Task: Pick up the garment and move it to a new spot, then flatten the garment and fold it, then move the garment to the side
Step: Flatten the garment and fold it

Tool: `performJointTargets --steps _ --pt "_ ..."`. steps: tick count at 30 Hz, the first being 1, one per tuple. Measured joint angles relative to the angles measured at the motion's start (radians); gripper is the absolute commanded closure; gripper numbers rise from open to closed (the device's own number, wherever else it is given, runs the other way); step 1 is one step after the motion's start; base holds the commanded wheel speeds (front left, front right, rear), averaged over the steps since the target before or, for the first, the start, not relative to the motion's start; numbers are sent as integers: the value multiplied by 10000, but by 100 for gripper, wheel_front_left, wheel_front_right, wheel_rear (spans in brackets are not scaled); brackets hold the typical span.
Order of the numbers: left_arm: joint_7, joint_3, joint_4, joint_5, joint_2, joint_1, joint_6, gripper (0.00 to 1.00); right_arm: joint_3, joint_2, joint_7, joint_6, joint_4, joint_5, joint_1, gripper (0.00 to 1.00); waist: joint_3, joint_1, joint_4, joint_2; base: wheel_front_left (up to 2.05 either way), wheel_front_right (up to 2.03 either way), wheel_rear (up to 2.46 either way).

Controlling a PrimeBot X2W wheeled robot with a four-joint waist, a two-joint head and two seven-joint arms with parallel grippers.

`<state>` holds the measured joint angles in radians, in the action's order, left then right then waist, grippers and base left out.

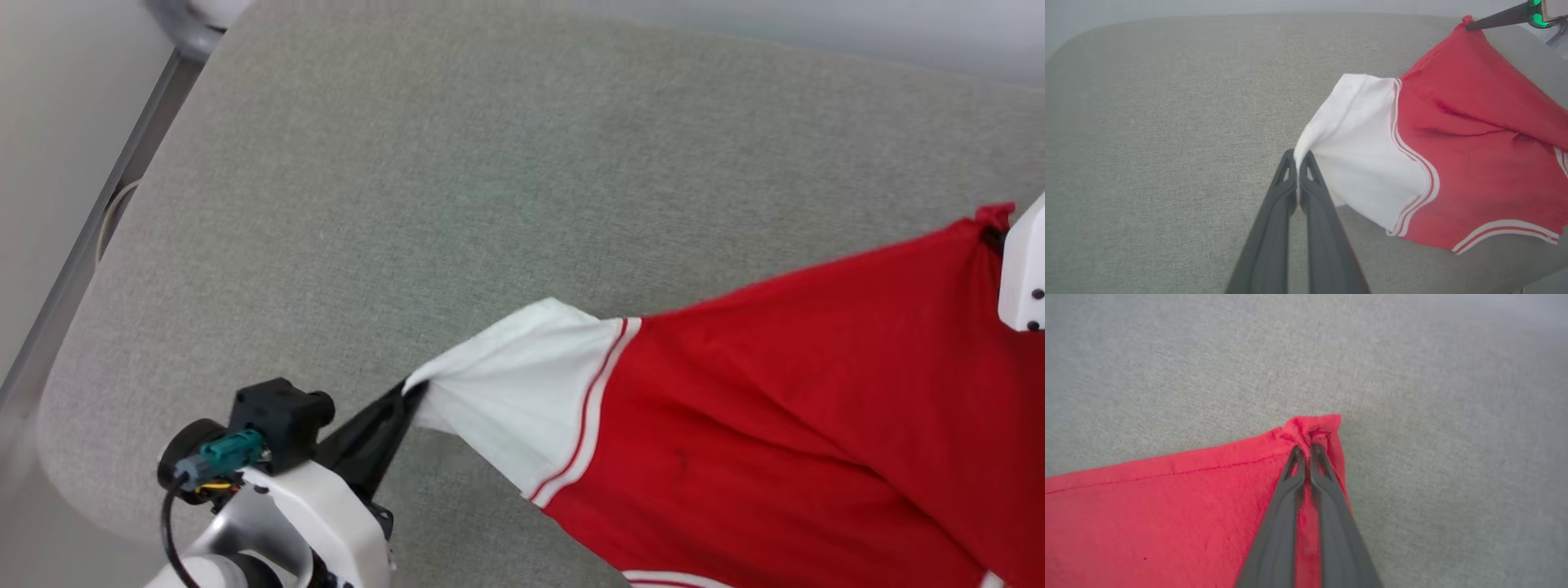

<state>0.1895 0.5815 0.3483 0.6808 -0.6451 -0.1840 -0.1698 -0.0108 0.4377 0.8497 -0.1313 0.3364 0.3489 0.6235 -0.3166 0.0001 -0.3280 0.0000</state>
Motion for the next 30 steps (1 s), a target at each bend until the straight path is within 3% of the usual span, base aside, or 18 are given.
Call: performJointTargets --steps 11,30 --pt "-558 -1133 506 -130 -506 -163 -596 100 495 25 -1860 0 -571 616 232 100 1122 0 1072 0 0 0 0" --pt "-2190 -3590 938 -554 -813 -1864 -1442 100 445 -523 -2826 0 -3160 1101 232 100 2340 -1 2965 0 0 0 0"
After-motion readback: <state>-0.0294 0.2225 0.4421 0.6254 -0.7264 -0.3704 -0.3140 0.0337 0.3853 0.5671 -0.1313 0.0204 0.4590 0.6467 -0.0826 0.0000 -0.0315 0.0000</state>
